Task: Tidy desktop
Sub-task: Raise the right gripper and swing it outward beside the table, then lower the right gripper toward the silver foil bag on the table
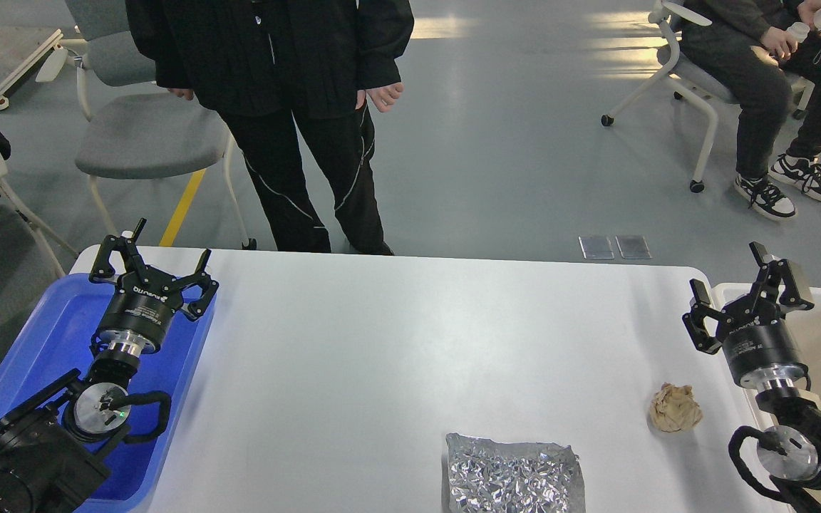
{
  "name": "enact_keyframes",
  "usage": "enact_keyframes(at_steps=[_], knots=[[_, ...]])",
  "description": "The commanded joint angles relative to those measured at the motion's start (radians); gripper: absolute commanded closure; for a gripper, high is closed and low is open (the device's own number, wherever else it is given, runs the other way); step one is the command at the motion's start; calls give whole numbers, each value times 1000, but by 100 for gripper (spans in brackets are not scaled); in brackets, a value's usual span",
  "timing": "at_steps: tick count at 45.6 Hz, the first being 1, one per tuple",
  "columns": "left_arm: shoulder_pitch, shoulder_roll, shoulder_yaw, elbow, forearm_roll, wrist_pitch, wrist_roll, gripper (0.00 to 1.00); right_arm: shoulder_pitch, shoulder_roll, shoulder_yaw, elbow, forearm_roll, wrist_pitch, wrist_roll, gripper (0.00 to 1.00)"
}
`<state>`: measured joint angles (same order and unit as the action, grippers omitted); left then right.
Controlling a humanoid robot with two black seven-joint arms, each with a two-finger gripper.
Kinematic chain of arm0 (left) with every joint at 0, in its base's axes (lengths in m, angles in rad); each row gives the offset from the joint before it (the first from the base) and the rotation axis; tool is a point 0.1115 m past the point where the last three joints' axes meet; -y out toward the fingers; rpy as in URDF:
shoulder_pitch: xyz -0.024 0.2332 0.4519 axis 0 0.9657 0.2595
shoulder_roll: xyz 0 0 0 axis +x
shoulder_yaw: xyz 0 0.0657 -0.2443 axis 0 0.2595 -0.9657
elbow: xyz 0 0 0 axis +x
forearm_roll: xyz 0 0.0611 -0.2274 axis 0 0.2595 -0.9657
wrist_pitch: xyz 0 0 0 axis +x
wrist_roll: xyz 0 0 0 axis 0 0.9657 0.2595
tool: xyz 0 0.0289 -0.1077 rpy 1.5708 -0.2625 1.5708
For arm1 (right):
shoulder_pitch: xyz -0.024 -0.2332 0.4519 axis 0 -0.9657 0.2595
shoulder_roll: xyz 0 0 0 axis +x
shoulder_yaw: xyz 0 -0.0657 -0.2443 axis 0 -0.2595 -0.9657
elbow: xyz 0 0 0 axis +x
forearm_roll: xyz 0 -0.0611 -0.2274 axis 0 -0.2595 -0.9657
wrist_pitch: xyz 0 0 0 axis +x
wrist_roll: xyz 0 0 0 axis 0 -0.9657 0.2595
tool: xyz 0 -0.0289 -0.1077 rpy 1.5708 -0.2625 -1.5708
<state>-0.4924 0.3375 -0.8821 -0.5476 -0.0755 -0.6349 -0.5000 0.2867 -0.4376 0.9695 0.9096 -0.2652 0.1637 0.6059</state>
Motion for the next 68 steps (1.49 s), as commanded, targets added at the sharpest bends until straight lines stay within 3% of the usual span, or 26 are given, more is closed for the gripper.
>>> enact_keyframes(at_steps=[1,10,21,24,30,36,42,51,58,68], knots=[[0,0,0,0,0,0,0,0,-37,-13,-18,117,18,13,-106,0],[0,0,0,0,0,-3,0,0,-37,-79,-34,143,20,17,-170,0],[-2,0,2,0,0,-5,0,0,15,-254,-74,195,8,77,-189,0],[0,0,2,0,0,-5,0,0,67,-300,-112,195,-6,92,-245,0],[0,0,2,0,0,-5,0,0,167,-401,-212,213,-45,117,-412,0],[0,0,2,0,2,-5,0,0,255,-498,-265,331,-179,137,-488,0],[0,0,2,0,2,-6,0,0,275,-559,-270,477,-360,192,-494,0],[0,0,2,0,2,-6,0,0,311,-547,-268,532,-620,404,-485,0],[0,0,2,0,2,-6,0,0,374,-518,-345,537,-698,415,-477,0],[0,0,2,0,2,-6,0,0,502,-464,-597,538,-888,408,-475,0]])
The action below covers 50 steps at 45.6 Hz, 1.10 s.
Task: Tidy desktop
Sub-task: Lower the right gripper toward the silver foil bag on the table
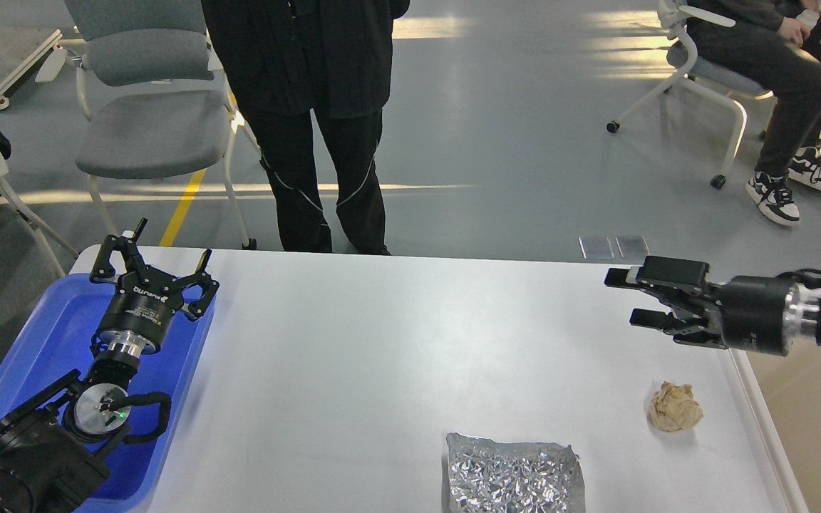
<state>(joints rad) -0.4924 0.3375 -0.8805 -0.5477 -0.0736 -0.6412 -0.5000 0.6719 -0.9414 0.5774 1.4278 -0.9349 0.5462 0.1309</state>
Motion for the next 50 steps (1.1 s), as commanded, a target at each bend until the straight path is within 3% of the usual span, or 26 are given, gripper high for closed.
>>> enact_keyframes(at_steps=[1,16,24,31,35,50], knots=[[0,0,0,0,0,0,0,0,127,41,-223,20,-238,26,-2,0],[0,0,0,0,0,0,0,0,348,125,-606,2,-311,26,-2,0],[0,0,0,0,0,0,0,0,284,121,-597,-4,-314,12,-2,0],[0,0,2,0,0,0,0,0,95,119,-485,-3,-323,-115,-4,0],[0,0,0,0,0,0,0,0,2,116,-442,-4,-351,-138,-4,0],[0,0,2,0,0,0,0,0,-133,121,-367,-9,-375,-244,-7,0]])
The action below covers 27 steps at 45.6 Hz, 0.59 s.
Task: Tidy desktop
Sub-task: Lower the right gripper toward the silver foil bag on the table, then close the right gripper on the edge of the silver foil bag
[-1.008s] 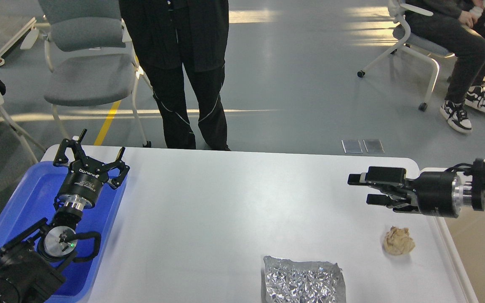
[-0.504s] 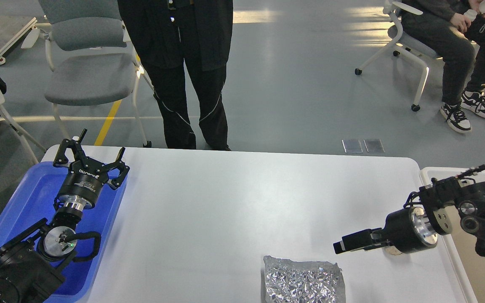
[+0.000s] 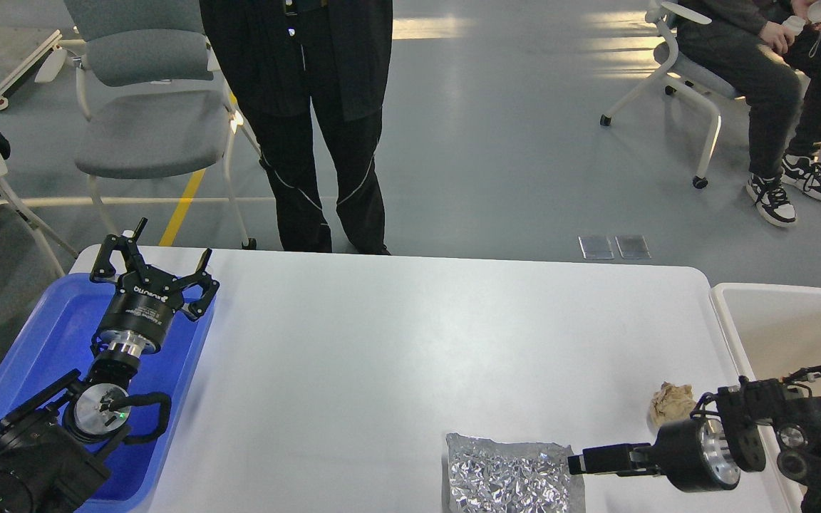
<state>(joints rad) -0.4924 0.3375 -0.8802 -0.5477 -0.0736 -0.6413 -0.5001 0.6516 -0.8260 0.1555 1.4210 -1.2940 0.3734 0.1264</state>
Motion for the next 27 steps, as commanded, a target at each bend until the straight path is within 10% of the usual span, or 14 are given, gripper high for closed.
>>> enact_keyframes(at_steps=[1,27], knots=[[0,0,0,0,0,0,0,0,-124,10,59,-2,-16,-82,-4,0],[0,0,0,0,0,0,0,0,-216,80,82,-28,-64,-146,-10,0]])
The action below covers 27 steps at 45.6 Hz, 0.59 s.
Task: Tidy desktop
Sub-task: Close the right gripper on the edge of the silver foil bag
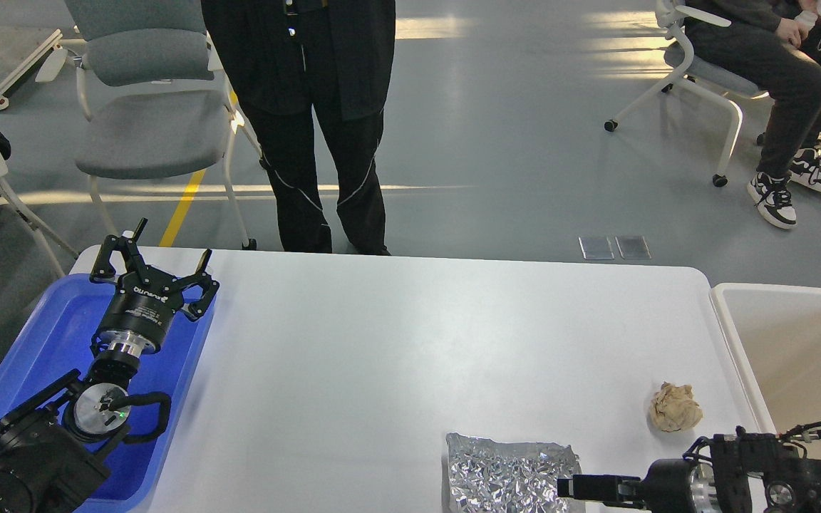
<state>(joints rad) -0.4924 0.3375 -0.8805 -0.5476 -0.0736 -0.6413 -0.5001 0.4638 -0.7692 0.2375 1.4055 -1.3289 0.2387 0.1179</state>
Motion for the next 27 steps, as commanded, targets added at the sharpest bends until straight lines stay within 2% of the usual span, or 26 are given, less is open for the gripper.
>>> enact_keyframes(at_steps=[1,8,12,16,17,19,20,22,24,27], knots=[[0,0,0,0,0,0,0,0,-30,25,0,-14,-29,-12,-1,0],[0,0,2,0,0,0,0,0,-31,62,-4,-68,-64,-12,-1,0],[0,0,0,0,0,0,0,0,-28,85,-3,-106,-88,-13,0,4],[0,0,0,0,0,0,0,0,-24,96,-1,-111,-90,-18,0,24],[0,0,0,0,0,0,0,0,-20,96,-1,-109,-90,-18,-1,32],[0,0,0,0,0,0,0,0,-17,96,-3,-109,-90,-12,-1,61],[0,0,2,0,0,0,0,0,-16,96,-3,-109,-90,-12,-1,70],[0,0,2,0,0,0,0,0,-16,94,-4,-111,-90,-12,0,80],[0,0,0,0,0,0,0,0,-16,93,-4,-109,-90,-12,0,98],[0,0,0,0,0,0,0,0,-17,90,-6,-108,-90,-12,0,100]])
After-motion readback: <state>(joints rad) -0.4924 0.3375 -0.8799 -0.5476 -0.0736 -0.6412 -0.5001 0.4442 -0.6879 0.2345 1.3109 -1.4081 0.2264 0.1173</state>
